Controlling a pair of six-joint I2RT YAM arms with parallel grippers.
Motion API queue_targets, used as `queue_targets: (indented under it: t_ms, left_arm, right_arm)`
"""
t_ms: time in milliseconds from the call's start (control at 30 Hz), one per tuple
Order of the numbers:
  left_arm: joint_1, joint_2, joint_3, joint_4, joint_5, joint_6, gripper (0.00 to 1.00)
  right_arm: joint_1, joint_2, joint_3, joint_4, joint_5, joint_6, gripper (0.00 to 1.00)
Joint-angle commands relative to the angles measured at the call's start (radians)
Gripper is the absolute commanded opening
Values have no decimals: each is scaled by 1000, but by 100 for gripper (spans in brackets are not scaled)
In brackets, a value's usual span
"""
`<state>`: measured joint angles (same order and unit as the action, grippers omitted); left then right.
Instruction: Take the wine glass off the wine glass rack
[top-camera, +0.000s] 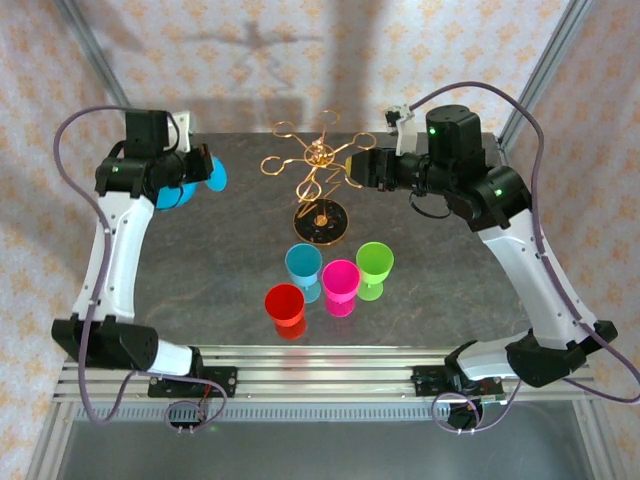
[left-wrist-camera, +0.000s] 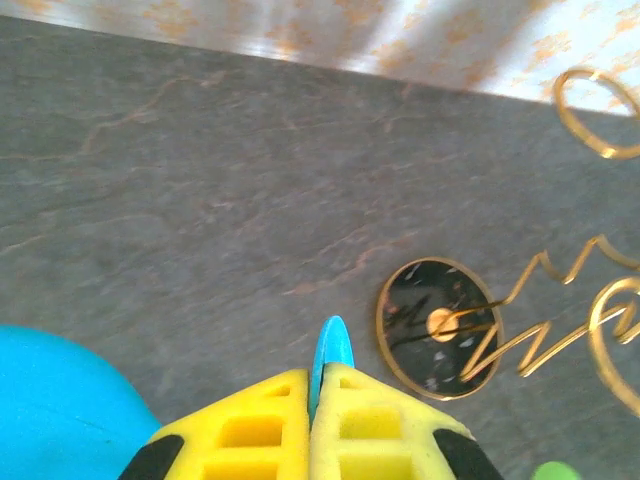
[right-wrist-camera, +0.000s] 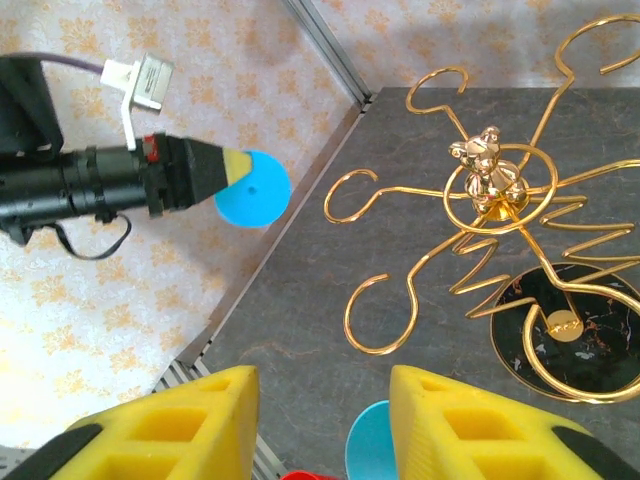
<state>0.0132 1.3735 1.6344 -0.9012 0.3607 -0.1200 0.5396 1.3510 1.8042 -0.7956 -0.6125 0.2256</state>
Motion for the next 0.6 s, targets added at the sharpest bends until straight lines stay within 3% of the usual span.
queue_targets:
  t_ms: [0, 100, 400, 567]
  left_arm:
    - [-88, -128, -54, 4, -210, 125, 0]
    - [-194, -217, -130, 15, -365, 215, 0]
    - [-349, -515, -409, 110, -621, 374, 0]
    - [-458, -589, -476, 91, -747, 472, 0]
  right_arm:
    - [-1, -13, -8, 20, -24, 14, 38]
    - [14, -17, -6, 18, -21, 21, 37]
    - [100, -19, -11, -48, 69, -19, 37]
    - [125, -44, -38, -53, 108, -21, 37]
